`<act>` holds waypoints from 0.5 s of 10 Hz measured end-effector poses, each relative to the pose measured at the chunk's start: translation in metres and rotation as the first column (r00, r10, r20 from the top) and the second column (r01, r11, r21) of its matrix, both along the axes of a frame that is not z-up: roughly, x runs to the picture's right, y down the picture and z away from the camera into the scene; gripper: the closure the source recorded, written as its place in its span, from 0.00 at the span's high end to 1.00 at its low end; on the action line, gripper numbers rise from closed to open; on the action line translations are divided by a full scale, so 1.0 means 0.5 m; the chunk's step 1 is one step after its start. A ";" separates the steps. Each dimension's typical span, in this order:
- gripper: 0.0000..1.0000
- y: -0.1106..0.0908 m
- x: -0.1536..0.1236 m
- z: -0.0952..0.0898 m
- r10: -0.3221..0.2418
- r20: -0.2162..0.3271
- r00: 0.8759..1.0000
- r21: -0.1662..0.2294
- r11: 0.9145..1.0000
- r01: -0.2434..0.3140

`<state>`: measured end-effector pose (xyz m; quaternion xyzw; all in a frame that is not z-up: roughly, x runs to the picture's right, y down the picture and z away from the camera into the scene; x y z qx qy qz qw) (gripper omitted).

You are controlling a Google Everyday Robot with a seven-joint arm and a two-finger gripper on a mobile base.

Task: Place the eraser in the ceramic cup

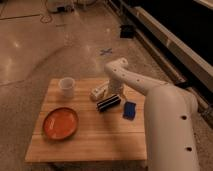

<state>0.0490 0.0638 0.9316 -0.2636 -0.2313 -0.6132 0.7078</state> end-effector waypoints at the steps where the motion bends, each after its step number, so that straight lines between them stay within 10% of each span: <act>1: 0.80 0.003 -0.010 0.007 0.009 -0.010 1.000 0.005 1.000 -0.009; 5: 0.80 0.019 -0.021 0.034 0.055 -0.064 0.996 0.014 0.998 -0.054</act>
